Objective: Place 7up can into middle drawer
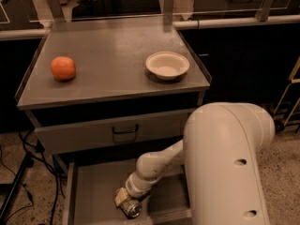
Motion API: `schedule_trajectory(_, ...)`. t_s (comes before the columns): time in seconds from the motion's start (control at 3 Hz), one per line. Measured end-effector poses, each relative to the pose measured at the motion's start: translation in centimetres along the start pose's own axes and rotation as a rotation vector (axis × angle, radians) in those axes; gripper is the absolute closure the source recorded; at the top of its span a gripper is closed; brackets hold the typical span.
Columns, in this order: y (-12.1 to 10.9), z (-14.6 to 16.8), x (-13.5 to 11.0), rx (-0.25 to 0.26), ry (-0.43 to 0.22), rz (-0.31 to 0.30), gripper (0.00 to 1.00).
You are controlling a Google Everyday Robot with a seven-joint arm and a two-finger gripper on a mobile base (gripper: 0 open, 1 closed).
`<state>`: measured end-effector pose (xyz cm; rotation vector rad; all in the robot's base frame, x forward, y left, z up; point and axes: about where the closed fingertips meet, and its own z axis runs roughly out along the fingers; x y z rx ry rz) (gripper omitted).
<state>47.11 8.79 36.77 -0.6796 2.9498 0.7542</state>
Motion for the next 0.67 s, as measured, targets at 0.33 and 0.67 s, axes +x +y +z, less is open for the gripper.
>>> schedule_trajectory(0.33, 0.0, 0.0, 0.0, 0.0, 0.0, 0.0, 0.0)
schedule_trajectory(0.67, 0.0, 0.0, 0.0, 0.0, 0.0, 0.0, 0.0)
